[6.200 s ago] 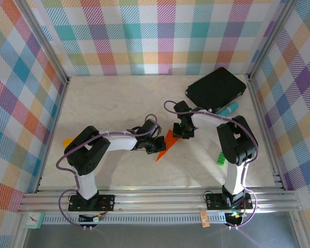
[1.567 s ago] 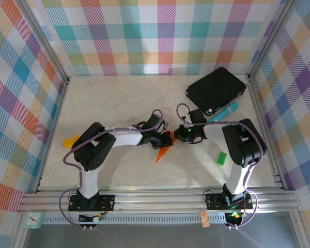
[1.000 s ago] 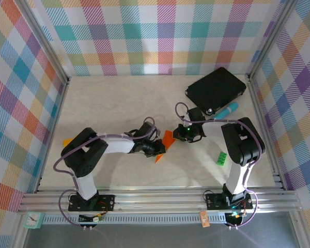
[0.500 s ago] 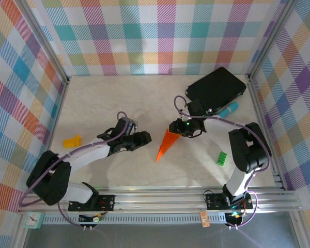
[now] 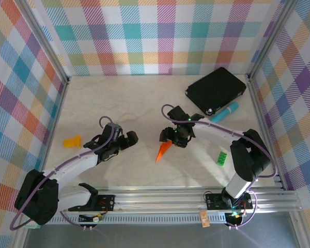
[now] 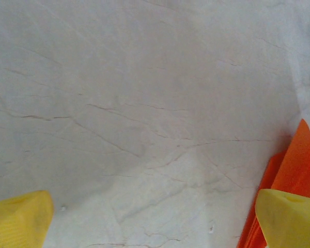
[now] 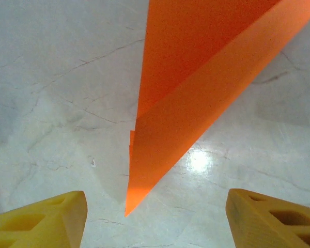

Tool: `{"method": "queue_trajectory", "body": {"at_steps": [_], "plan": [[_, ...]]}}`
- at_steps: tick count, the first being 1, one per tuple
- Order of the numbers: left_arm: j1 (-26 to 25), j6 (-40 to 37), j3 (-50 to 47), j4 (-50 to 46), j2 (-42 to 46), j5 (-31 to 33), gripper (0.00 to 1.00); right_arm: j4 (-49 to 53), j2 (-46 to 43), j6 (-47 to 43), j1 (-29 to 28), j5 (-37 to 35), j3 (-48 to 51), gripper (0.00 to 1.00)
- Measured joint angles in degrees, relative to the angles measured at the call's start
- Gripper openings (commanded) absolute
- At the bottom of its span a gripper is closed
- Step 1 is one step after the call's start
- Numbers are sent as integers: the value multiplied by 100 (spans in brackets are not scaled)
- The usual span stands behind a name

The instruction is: Fold a paper plane with a square sheet of paper (pick it up from the middle)

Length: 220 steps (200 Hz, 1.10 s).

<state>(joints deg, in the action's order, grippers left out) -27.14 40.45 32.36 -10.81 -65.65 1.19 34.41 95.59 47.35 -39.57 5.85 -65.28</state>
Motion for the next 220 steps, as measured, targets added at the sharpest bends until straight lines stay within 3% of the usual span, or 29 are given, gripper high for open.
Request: {"method": "queue_trajectory", "body": {"at_steps": [84,168,220], "plan": [[98,-155,-332,-50,498,-70,100,557,1001,920,-190,-522,-833,57],[105,-175,-398,-94,420,-177,100,1025,1034,1274,-254,-992,-866,41],[105,-173,-398,-87,326,-280,100,925,1032,1486,-254,-997,-728,18]]}}
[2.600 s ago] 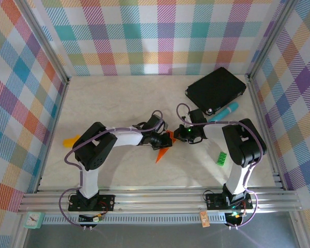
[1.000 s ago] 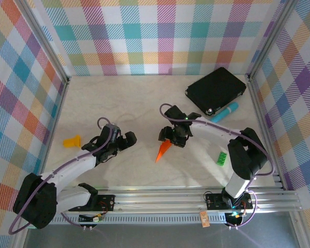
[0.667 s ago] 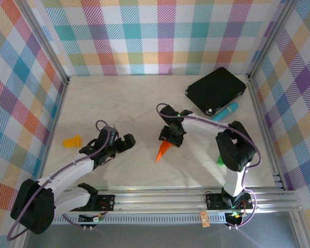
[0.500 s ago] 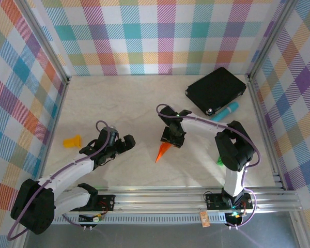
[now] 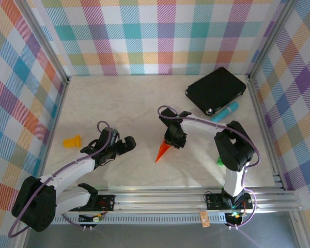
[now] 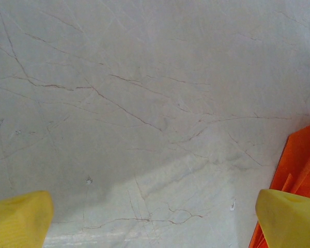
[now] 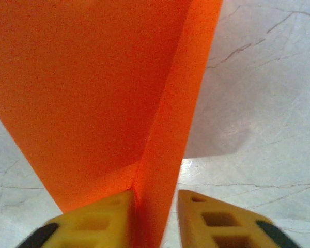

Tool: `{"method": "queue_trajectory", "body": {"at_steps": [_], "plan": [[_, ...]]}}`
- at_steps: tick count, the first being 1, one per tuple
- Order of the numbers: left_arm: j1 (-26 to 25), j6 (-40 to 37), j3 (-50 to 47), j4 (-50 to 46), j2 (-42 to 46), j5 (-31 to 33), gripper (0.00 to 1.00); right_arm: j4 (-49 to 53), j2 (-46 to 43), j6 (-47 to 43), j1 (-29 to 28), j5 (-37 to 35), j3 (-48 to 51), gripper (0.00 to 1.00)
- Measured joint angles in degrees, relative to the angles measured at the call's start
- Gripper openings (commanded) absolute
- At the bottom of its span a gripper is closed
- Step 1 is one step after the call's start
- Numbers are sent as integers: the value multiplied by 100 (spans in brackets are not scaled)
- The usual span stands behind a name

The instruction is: Fold a paper plane with a square sheet of paper (pick it up from the middle)

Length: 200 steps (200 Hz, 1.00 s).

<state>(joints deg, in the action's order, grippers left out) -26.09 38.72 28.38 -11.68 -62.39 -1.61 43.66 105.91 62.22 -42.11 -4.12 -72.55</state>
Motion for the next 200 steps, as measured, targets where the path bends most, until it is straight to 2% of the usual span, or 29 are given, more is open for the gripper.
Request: {"method": "queue_trajectory", "body": {"at_steps": [18,38,77,124,159,200], "plan": [[0,13,0,-4,-35,-39,100,-81,-33,13,0,-22,52,9],[15,90,0,7,-39,-52,100,-199,-155,-61,0,-44,133,6],[280,356,-17,223,-24,-299,100,-758,-553,-671,0,210,146,6],[640,693,-212,479,164,-605,100,-1823,-697,-1506,0,1198,177,6],[669,815,-254,638,297,-699,100,-2605,-697,-1836,0,1967,476,6],[673,859,-254,765,299,-804,99,-2970,-688,-2065,0,2371,758,7]]}}
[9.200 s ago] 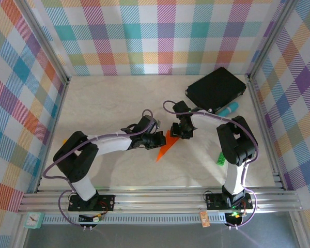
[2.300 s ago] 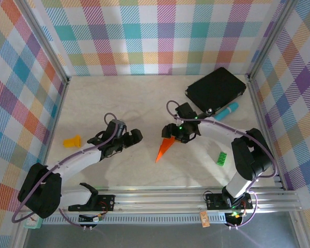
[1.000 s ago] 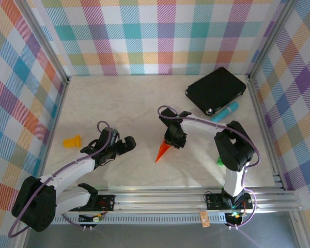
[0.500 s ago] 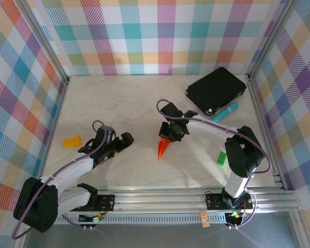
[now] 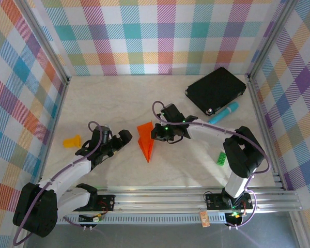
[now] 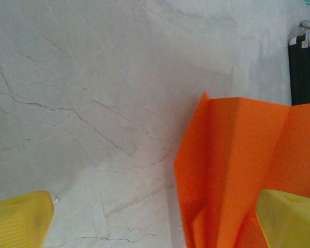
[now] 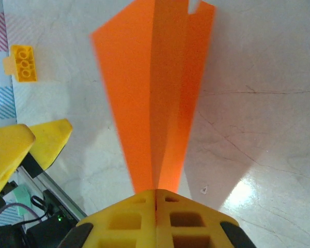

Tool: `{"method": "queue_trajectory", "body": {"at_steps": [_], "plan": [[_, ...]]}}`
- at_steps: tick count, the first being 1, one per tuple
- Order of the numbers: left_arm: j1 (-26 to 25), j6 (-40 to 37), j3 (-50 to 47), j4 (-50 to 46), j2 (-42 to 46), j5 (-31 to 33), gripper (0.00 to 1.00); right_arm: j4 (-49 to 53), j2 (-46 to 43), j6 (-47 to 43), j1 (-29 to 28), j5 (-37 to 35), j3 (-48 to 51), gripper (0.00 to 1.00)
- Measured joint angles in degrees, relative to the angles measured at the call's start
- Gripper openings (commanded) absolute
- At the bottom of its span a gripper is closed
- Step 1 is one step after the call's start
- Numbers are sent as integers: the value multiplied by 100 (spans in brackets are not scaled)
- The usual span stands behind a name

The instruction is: Fold a paper plane with a square sheet of paper (pick it up from the middle)

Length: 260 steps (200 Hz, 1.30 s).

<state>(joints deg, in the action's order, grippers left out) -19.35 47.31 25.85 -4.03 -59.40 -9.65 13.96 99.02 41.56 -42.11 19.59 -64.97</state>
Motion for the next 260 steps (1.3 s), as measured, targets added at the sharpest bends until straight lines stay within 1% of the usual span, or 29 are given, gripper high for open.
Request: {"method": "queue_trajectory", "body": {"at_steps": [38,66,94,123,151,199,214,235,260], "plan": [[0,70,-11,192,-116,-192,95,-234,138,-70,17,107,214,7],[0,138,-33,455,-389,-468,90,-262,155,-140,111,61,501,7],[-22,205,-39,748,-726,-734,88,-269,155,-179,225,-61,702,8],[-177,260,-37,1034,-1067,-903,87,-282,155,-179,291,-175,833,8],[-450,273,63,1224,-1502,-1025,81,-297,155,-181,319,-267,907,9],[-804,297,426,1685,-2411,-1207,67,-330,153,-179,352,-313,944,11],[-874,308,549,1827,-2649,-1285,61,-330,153,-179,352,-310,957,11],[-944,343,708,1980,-2929,-1368,48,-341,153,-179,358,-310,960,11],[-975,306,866,2076,-3191,-1401,36,-341,153,-179,385,-310,960,10]]}}
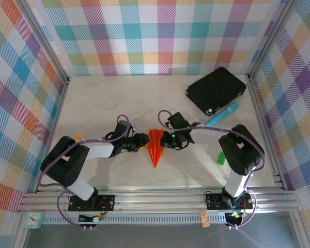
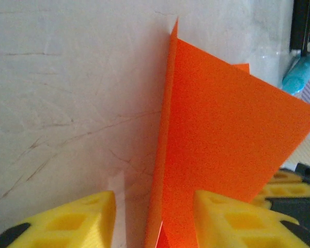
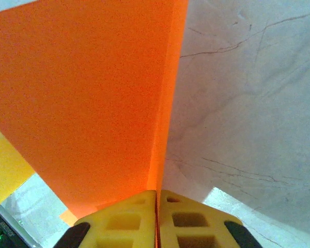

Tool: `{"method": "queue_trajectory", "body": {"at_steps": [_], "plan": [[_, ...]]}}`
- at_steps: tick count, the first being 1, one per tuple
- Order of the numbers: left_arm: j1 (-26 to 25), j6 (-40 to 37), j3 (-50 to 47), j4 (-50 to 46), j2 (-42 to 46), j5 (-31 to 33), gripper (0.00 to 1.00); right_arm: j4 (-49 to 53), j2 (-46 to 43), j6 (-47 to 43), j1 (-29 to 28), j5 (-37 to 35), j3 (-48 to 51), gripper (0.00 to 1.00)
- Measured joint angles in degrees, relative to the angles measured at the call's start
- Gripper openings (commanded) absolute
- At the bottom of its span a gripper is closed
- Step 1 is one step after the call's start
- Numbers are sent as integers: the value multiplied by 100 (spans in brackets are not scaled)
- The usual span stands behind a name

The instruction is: Fold a paper plane with a square sheet of paper (pick it up from the middle)

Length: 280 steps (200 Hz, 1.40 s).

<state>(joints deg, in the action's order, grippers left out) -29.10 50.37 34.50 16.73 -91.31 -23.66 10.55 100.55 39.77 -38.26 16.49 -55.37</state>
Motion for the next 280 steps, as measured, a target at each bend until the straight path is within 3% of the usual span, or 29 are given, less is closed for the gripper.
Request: {"method": "queue_trajectory", "body": {"at_steps": [34,77,136,236,257,280], "plan": [[-2,-66,127,-7,-247,-96,18,-2,0,0,9,2,0,10],[-4,-177,219,-94,-260,-7,9,-17,-138,4,44,-55,83,9],[-4,-258,214,-463,516,535,8,-7,-409,4,81,-232,114,9],[-4,-216,129,-546,267,793,7,92,35,2,118,-236,46,11],[-4,-190,87,-579,205,835,6,122,48,2,118,-236,26,16],[-4,-175,46,-608,188,833,6,214,52,0,118,-269,-31,29]]}}
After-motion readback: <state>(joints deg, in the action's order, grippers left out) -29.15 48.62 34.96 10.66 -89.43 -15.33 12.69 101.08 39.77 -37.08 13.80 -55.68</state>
